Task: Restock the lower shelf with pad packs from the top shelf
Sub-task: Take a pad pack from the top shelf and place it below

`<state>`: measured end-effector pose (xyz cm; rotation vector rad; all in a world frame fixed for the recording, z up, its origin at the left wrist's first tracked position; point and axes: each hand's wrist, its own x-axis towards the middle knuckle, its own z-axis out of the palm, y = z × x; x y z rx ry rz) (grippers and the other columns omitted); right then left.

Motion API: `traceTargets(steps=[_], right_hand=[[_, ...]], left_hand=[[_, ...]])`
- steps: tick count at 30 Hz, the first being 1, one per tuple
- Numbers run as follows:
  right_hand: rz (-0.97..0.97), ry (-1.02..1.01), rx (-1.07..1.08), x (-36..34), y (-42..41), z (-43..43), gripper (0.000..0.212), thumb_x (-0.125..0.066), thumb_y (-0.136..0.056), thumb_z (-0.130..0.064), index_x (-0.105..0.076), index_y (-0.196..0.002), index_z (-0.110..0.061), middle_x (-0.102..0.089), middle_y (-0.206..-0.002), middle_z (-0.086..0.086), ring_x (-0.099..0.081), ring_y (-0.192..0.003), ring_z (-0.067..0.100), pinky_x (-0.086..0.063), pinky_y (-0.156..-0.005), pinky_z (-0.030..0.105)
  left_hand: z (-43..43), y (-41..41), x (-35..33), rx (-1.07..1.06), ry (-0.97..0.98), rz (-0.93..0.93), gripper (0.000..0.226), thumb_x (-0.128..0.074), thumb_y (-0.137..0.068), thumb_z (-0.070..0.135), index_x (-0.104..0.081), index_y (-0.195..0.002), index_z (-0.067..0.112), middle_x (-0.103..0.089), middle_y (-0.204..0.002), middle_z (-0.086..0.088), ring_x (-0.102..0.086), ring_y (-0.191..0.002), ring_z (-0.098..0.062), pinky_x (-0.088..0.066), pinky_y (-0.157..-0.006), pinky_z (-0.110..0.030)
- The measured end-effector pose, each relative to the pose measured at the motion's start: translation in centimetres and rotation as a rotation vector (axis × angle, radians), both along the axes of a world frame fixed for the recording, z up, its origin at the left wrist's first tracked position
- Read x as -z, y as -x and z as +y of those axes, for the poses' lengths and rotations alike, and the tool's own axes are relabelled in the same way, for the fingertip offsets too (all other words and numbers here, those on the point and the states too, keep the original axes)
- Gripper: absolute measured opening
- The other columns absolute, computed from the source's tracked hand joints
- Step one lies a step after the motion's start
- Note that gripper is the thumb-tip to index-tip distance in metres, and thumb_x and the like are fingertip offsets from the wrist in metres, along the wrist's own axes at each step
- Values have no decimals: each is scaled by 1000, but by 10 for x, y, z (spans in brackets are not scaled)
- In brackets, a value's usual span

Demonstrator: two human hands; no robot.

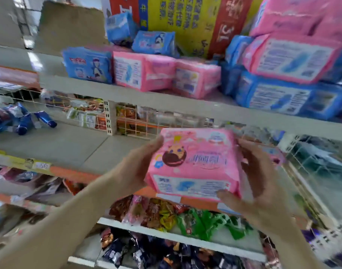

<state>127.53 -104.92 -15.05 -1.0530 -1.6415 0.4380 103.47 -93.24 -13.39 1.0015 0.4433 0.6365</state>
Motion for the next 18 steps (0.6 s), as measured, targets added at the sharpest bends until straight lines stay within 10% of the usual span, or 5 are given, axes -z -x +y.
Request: traceTargets(steps=[2, 5, 12, 18], right_hand=[[65, 69, 50, 14, -5, -16, 90, -84, -69, -22, -38, -145, -40, -46, -149, -10, -50, -135, 18, -45, -107, 48], [233, 219, 37, 38, -39, -49, 95, -83, -74, -37, -26, -149, -47, -35, -154, -25, -48, -137, 14, -44, -108, 50], [453, 481, -29, 75, -85, -98, 90, -80, -75, -32, -30, -150, -39, -49, -149, 4, -53, -131, 34, -44, -104, 60], [471, 454, 141, 81, -95, -121, 73, -76, -78, -43, -39, -141, -39, -64, -131, -5, -63, -120, 19, -51, -101, 48]], left_hand=[[-13, -17, 17, -98, 27, 89, 49, -85, -59, 43, -75, -89, 6, -77, -85, -13, -74, -66, -22, -61, -59, -34], [-30, -46, 41, -226, -45, 232, 47, -71, -76, 34, -66, -111, 3, -72, -107, -24, -71, -86, -33, -55, -86, -52], [-71, -96, 65, -207, -135, 262, 43, -79, -63, 45, -73, -99, 21, -74, -107, -18, -68, -102, -43, -35, -101, -76], [-99, -125, 69, -102, -262, 317, 39, -74, -86, 31, -60, -117, 14, -75, -108, -12, -72, -101, -36, -49, -95, -65]])
